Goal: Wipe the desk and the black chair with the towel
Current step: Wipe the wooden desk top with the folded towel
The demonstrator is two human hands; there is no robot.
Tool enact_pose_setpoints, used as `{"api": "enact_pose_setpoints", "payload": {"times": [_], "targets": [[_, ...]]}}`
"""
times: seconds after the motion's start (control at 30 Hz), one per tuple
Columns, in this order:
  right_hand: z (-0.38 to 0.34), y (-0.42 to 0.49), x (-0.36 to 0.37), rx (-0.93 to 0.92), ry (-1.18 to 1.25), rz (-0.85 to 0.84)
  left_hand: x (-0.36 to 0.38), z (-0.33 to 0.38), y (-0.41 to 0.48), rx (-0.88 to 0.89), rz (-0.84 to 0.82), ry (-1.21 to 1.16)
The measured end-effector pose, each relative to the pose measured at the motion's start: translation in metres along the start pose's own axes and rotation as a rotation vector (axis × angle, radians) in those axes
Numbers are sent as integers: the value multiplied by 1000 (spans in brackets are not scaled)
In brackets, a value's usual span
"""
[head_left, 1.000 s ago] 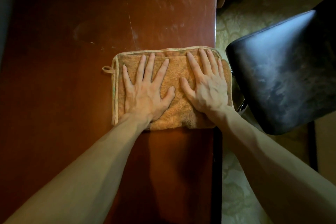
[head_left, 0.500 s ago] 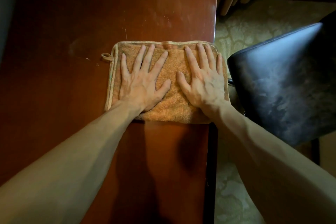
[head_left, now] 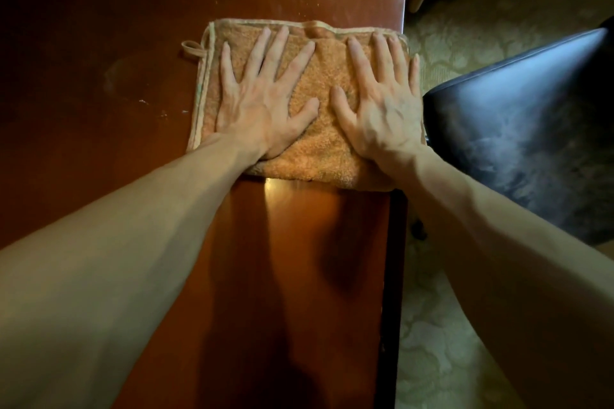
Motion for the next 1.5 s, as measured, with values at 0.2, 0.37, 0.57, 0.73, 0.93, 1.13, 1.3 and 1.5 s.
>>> {"api": "enact_pose_setpoints", "payload": {"times": [0.2, 0.37, 0.57, 0.73, 0.93, 1.13, 1.3, 1.5], "targets": [[1, 13, 0, 6, 2, 1, -2, -2, 18, 19, -1, 3], [3, 27, 2, 24, 10, 43, -6, -6, 39, 48, 6, 6], [4, 32, 2, 38, -2, 57, -6, -8, 53, 75, 25, -17], [2, 30, 1, 51, -6, 52, -4, -5, 49, 72, 34, -27], [-8, -12, 5, 103, -52, 2, 6, 0, 9, 86, 109, -67], [-29, -85, -3, 18, -93, -8, 12, 15, -78, 46, 119, -68], [-47, -142, -4, -69, -59, 39, 23, 27, -129, 68, 35, -72], [-82, -221, -3, -213, -31, 12, 31, 28, -220, 60, -12, -70]]}}
Point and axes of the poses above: each hand's wrist, its own y-axis towards the middle knuckle, its own x-axis out of the palm, z = x × y, the point moved 2 cm from there along y, towards the middle knuckle, and after that the axes turned 2 degrees about -z, right-handed, at the moved point
